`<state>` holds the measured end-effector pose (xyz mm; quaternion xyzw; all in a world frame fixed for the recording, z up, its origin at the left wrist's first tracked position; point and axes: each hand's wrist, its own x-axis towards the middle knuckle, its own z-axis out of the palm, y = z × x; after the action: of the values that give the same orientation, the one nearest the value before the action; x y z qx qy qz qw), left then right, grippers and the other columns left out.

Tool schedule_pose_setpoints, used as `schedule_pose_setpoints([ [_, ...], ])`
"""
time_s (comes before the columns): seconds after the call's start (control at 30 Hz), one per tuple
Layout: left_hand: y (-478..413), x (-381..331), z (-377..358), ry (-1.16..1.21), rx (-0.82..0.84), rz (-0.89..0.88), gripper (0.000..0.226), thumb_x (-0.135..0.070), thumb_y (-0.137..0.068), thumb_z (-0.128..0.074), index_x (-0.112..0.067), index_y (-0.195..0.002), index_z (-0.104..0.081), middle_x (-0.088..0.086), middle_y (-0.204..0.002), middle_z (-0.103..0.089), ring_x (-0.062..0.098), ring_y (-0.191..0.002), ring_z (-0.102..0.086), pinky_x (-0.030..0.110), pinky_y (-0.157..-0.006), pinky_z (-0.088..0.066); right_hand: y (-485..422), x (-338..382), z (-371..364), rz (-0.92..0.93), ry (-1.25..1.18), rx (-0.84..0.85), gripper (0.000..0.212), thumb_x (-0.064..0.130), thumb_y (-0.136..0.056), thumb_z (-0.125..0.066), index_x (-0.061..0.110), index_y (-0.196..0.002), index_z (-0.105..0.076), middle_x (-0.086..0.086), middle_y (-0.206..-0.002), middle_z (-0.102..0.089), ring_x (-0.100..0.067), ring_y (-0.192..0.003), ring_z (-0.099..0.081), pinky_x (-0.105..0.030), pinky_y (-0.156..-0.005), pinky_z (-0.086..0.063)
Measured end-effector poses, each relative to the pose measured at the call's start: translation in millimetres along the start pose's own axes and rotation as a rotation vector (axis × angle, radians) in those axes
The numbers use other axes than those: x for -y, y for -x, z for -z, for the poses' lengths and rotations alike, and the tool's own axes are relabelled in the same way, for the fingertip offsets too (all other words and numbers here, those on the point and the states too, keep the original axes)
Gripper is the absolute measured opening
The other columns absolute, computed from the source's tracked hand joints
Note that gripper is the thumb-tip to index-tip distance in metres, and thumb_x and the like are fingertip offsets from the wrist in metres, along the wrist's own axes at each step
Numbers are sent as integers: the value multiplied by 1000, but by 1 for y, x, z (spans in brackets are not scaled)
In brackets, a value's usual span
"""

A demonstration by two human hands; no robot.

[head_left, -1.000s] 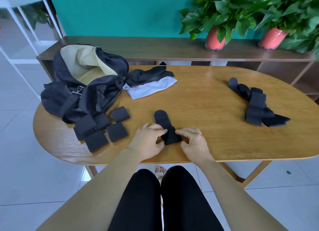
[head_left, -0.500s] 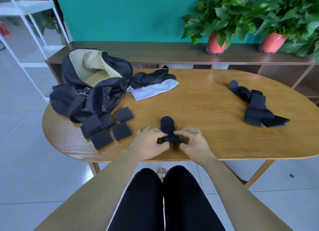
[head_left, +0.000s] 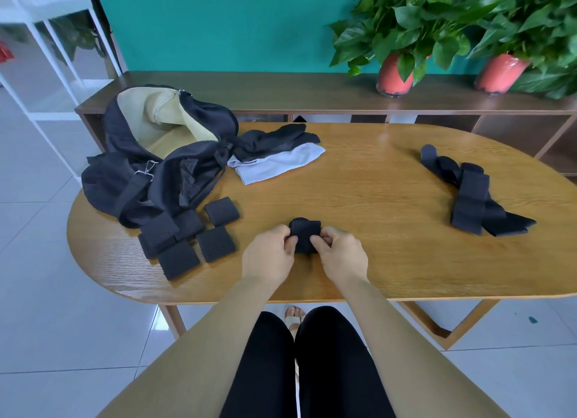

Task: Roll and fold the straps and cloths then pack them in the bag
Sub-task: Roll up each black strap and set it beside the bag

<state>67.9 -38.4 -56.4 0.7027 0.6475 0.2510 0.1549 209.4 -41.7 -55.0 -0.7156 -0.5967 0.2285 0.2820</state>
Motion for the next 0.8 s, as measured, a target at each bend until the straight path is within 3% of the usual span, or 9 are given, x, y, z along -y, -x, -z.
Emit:
schedule_pose_setpoints([
  [0.3, -13, -3, -9, 49, 12, 134, 38, -27, -95, -52, -20, -60, -39, -5, -60, -44, 20, -62, -48, 28, -50, -28, -11, 11, -5, -55, 157, 4, 31, 39, -96, -48, 17, -76, -60, -1, -68, -61, -24, -68, -58, -25, -52, -34],
  [0.5, -13, 1, -11, 124, -23, 181, 17, -25, -91, -58, -14, -81, -52, -1, -73, -54, 16, -65, -50, 25, -55, -33, -12, 12, -12, -72, 166, -12, 35, 38, -95, -49, 16, -69, -57, -2, -65, -60, -26, -71, -58, -26, -55, -37],
  [0.67, -15, 2, -10, 122, -28, 190, 13, -25, -91, -60, -13, -87, -57, -1, -76, -54, 14, -65, -50, 21, -51, -31, -12, 13, -14, -100, 174, -30, 40, 38, -95, -49, 17, -61, -49, -2, -62, -56, -25, -68, -51, -25, -52, -32],
  [0.8, -14, 1, -10, 137, -19, 203, 14, -25, -91, -60, -11, -93, -60, 2, -82, -59, 14, -69, -53, 21, -53, -36, -11, 11, -17, -52, 250, -75, 33, 38, -95, -50, 20, -69, -58, -3, -80, -59, -26, -80, -58, -26, -56, -36],
])
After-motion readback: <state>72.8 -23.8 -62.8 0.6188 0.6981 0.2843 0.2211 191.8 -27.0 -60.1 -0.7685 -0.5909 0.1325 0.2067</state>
